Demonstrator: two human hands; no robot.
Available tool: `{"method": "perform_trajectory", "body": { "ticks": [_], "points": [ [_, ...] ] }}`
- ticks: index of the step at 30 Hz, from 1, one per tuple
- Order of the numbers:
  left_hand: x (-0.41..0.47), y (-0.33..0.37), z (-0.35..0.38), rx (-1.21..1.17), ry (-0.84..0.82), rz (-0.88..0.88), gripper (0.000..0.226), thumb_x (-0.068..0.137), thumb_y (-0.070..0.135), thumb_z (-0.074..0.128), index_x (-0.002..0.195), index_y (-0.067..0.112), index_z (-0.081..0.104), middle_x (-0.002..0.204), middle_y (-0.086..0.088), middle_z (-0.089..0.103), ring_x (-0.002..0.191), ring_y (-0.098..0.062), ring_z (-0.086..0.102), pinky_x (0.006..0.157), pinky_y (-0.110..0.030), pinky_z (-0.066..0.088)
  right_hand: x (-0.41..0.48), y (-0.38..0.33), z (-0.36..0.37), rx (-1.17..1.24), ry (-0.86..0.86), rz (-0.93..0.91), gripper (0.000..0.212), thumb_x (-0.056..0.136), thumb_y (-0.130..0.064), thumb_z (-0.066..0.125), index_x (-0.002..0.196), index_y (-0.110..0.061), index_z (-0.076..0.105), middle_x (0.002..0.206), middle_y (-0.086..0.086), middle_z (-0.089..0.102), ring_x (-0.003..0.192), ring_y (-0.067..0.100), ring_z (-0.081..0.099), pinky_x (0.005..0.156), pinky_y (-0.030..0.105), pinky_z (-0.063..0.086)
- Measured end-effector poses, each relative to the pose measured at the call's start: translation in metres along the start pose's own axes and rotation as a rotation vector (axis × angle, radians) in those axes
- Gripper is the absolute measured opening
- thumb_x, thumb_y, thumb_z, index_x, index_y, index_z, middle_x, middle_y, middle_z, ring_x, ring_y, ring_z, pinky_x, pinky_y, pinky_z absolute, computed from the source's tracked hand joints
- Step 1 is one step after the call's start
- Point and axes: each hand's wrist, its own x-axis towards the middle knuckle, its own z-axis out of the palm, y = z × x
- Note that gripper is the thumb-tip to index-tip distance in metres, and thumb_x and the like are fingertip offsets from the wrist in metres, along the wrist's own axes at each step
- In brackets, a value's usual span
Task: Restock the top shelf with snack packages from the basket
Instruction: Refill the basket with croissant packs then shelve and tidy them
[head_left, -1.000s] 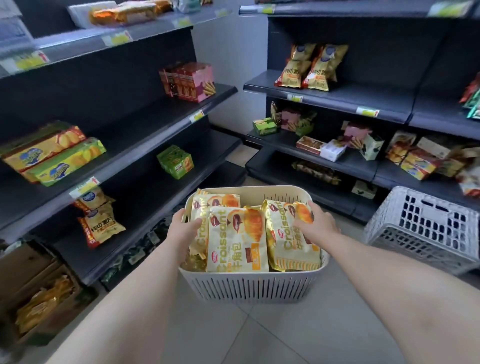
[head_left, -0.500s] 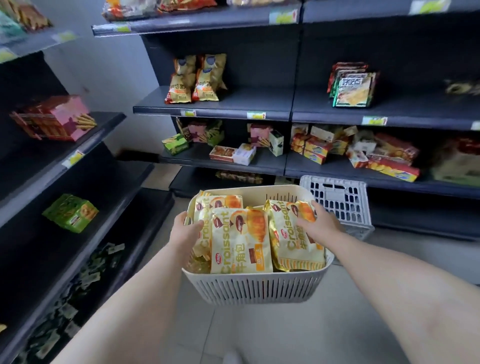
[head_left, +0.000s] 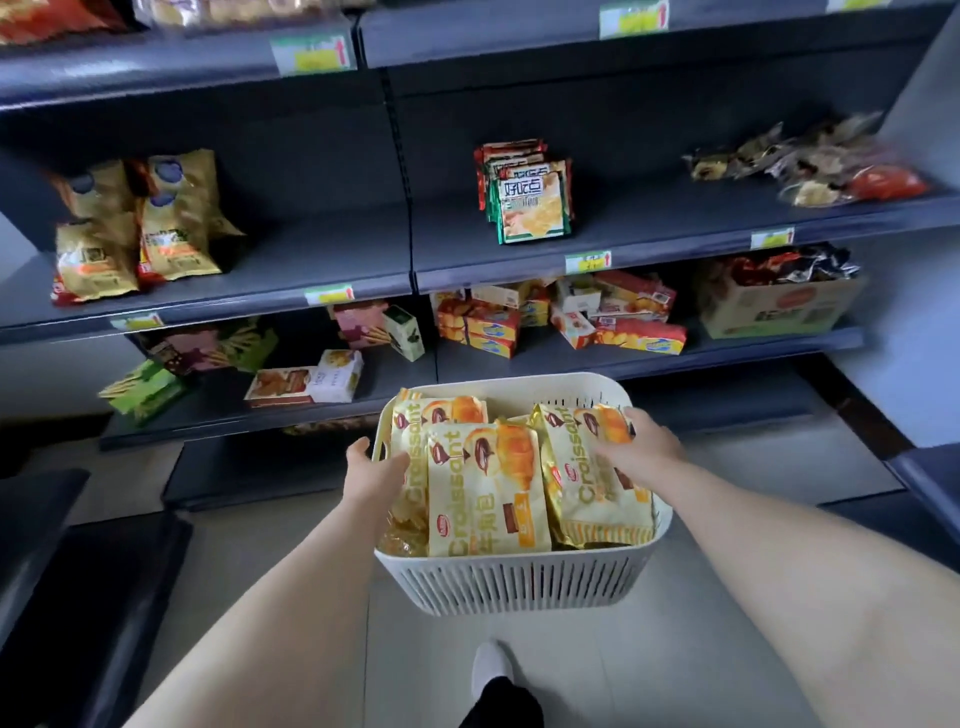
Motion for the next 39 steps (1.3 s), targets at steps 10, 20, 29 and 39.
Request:
{"method": "perform_trajectory", "body": {
  "ticks": [10,20,29,39],
  "points": [
    [0.111,0.07,0.093,0.155,-0.063,-0.109,0.046,0.088,0.022,0.066,0.126,0.002,0.051,0.107,-0.015,0.063,0.095,-0.032,0.064,0.075,-0.04,0.051,0.109,0.0,-0.026,0.193,0.022,0.181,0.067,0.084,-0.04,0.07,0.142,-0.025,0.04,0.132,0.008,0.054,0.096,0.024,0.056,0.076,0.032,0.046],
    [0.163,0.083,0.174,0.07,0.034,-0.22,0.061,0.086,0.014,0.066,0.14,0.005,0.039,0.124,-0.017,0.058,0.105,-0.036,0.061,0.079,-0.041,0.052,0.227,0.001,-0.058,0.133,-0.095,0.184,0.064,0.086,-0.047,0.064,0.142,-0.034,0.038,0.13,0.005,0.057,0.091,0.021,0.055,0.076,0.033,0.048],
    [0.186,0.055,0.219,-0.013,0.042,-0.331,0.056,0.085,0.001,0.063,0.134,0.006,0.038,0.114,-0.017,0.059,0.09,-0.033,0.062,0.074,-0.042,0.054,0.304,0.027,-0.047,0.189,-0.258,0.154,0.059,0.096,-0.03,0.056,0.149,-0.029,0.03,0.145,0.005,0.044,0.103,0.024,0.057,0.085,0.037,0.052],
    [0.168,0.079,0.24,0.525,0.172,-0.171,0.051,0.077,0.02,0.067,0.125,0.011,0.051,0.122,-0.013,0.059,0.11,-0.036,0.058,0.092,-0.043,0.051,0.298,0.014,-0.046,-0.385,-0.245,-0.032,0.071,0.091,-0.02,0.053,0.153,-0.023,0.019,0.155,0.01,0.022,0.139,0.032,0.032,0.11,0.043,0.038]
  ]
}}
